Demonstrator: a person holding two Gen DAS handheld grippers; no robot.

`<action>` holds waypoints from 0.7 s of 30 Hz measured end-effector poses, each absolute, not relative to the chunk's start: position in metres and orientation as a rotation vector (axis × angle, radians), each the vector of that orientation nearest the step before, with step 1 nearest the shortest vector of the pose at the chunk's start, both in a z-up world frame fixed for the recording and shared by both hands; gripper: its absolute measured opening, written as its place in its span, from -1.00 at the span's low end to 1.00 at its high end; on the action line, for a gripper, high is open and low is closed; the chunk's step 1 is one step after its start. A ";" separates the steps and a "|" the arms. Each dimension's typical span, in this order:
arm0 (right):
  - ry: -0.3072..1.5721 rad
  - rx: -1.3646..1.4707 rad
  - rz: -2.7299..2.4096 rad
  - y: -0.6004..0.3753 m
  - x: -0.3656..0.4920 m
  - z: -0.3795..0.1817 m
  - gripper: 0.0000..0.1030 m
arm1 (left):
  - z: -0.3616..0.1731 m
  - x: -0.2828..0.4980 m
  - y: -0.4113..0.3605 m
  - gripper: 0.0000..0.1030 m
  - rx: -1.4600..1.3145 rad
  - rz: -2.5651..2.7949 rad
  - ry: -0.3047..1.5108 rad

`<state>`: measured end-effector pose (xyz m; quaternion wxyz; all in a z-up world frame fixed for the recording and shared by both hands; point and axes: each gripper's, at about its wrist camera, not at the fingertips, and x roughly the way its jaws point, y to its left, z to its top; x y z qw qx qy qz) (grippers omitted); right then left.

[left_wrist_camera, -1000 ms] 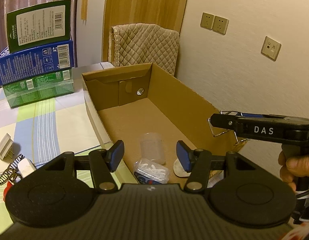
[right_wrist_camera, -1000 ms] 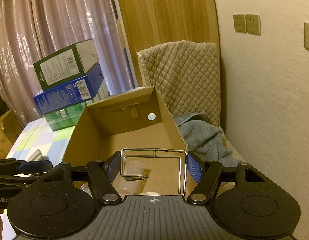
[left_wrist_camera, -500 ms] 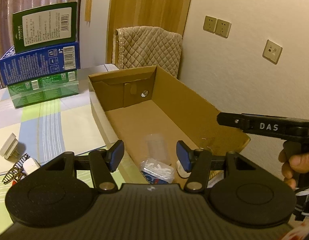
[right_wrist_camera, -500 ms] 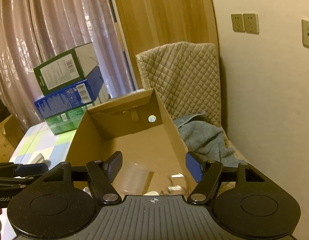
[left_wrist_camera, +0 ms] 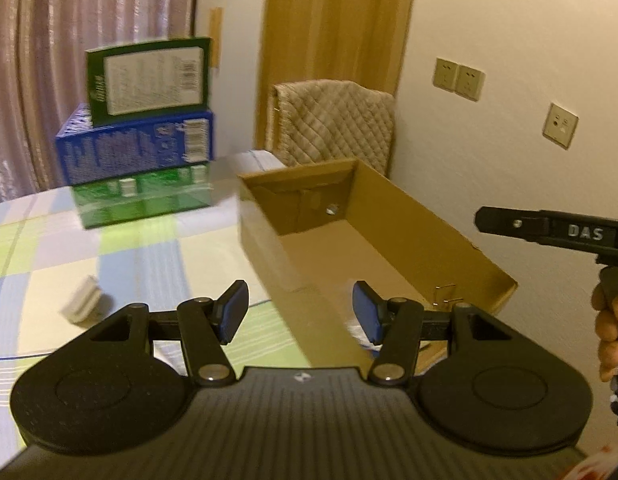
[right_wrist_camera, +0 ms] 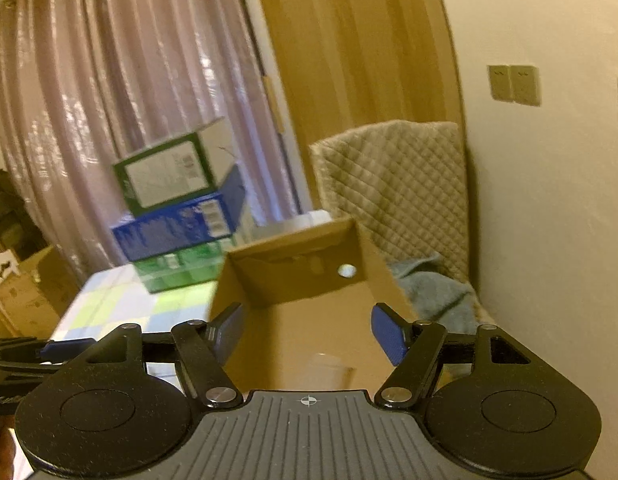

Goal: Organize rigid objects
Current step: 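Open the left tool to drop the cup into the box, then withdraw, then grasp the white-green Mentholatum jar with the right tool while the left tool approaches the red cat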

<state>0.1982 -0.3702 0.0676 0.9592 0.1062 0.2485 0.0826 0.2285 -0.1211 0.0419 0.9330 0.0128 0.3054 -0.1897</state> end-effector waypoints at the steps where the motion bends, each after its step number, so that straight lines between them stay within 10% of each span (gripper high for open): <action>1: 0.495 0.215 0.180 -0.365 0.196 0.072 0.30 | 0.046 0.226 -0.114 0.02 0.029 -0.379 0.620; 21: 0.495 0.186 0.420 -0.223 0.185 0.064 0.37 | 0.048 0.183 0.049 0.10 0.018 -0.099 0.610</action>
